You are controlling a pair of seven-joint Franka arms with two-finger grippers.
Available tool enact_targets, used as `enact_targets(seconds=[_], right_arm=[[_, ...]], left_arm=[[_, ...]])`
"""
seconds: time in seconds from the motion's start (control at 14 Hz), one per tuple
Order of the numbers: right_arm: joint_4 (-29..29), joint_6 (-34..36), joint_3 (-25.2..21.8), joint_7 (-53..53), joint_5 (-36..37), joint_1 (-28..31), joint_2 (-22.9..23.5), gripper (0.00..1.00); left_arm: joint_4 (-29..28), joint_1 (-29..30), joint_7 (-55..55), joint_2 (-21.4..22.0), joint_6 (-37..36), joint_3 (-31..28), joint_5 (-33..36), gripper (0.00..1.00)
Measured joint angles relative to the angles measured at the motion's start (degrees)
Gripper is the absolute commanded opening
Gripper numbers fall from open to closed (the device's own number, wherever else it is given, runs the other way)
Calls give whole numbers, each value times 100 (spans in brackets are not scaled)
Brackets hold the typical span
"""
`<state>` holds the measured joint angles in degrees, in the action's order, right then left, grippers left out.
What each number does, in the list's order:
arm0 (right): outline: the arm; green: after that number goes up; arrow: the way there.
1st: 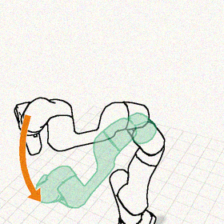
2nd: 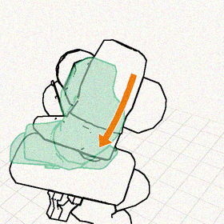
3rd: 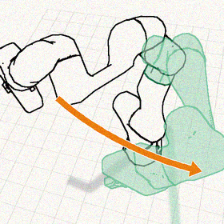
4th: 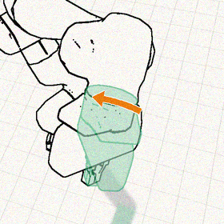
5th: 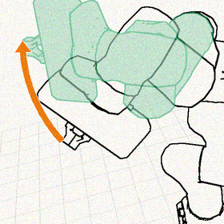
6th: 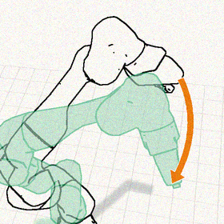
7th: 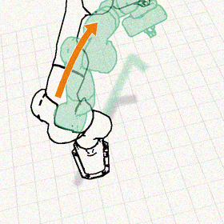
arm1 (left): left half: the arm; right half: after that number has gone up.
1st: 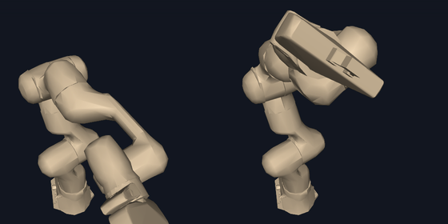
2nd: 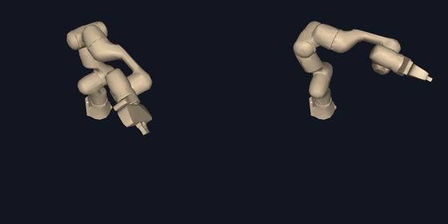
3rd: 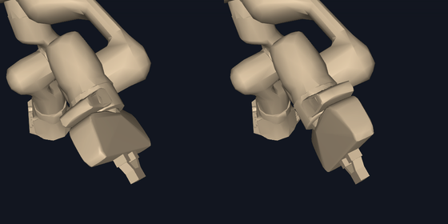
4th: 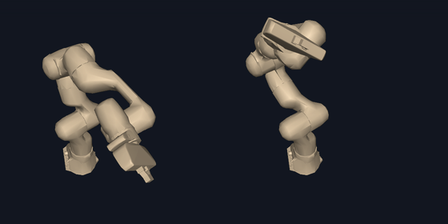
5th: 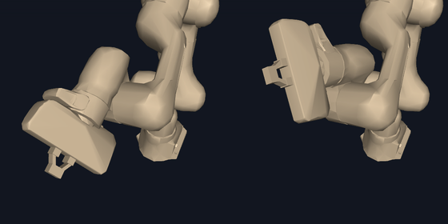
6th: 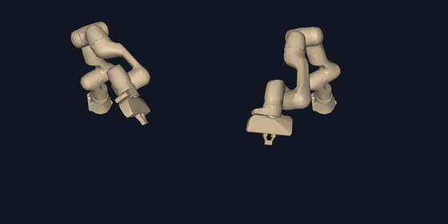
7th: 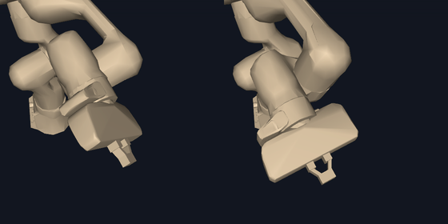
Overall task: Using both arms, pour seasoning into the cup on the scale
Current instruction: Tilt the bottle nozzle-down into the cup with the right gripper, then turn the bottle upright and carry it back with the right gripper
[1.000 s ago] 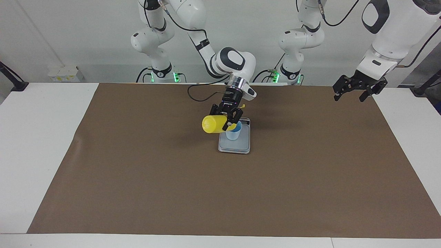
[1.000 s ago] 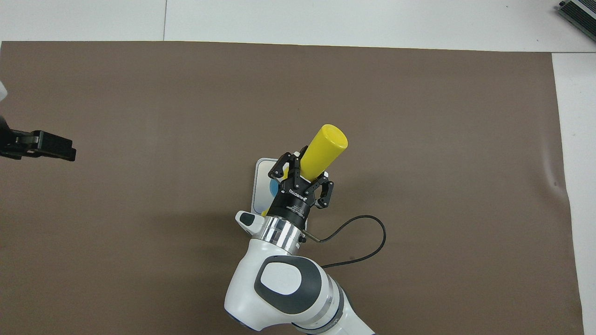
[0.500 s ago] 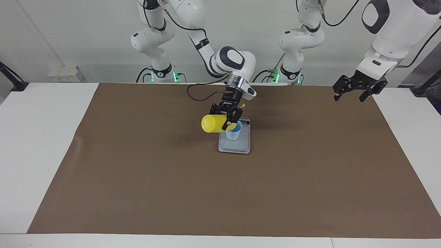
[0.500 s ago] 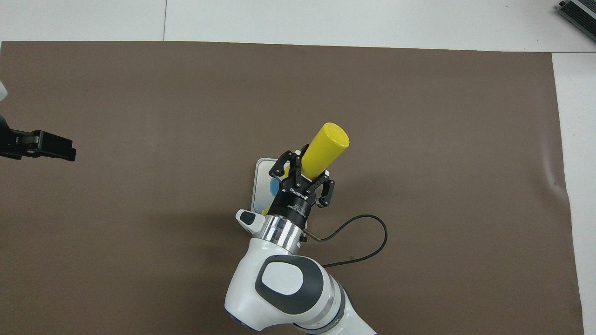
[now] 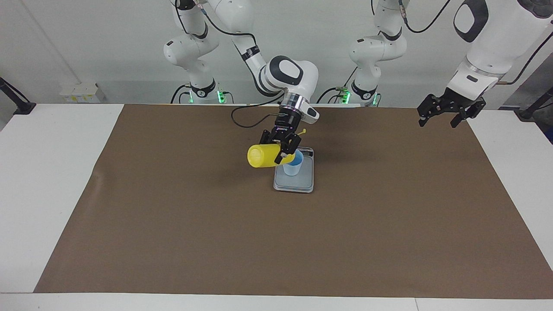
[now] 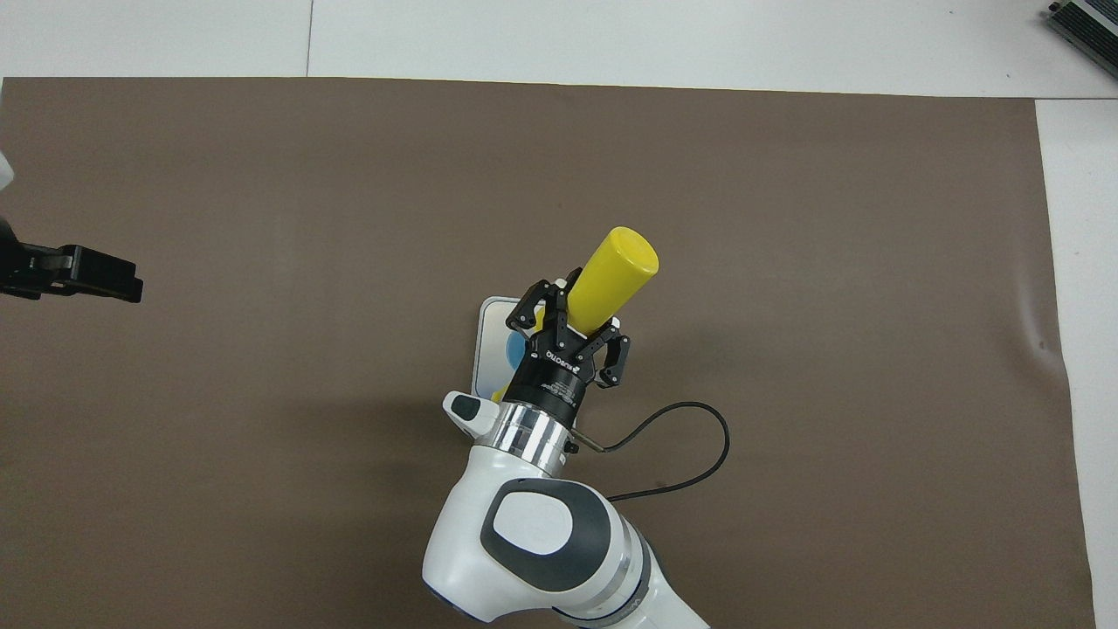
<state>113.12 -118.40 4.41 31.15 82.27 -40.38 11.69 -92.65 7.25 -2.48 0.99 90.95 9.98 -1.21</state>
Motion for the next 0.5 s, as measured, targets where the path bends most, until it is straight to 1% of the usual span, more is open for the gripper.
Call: enact_targets(seconds=[0.21,0.5], right_arm=[[-104,-111,-3,0,-625,198,-164,0],[-290,-102,-5,0,-1618,325,-189,0]], left_arm=[[0,0,0,0,0,0,0,100],[0,0,0,0,0,0,0,100]])
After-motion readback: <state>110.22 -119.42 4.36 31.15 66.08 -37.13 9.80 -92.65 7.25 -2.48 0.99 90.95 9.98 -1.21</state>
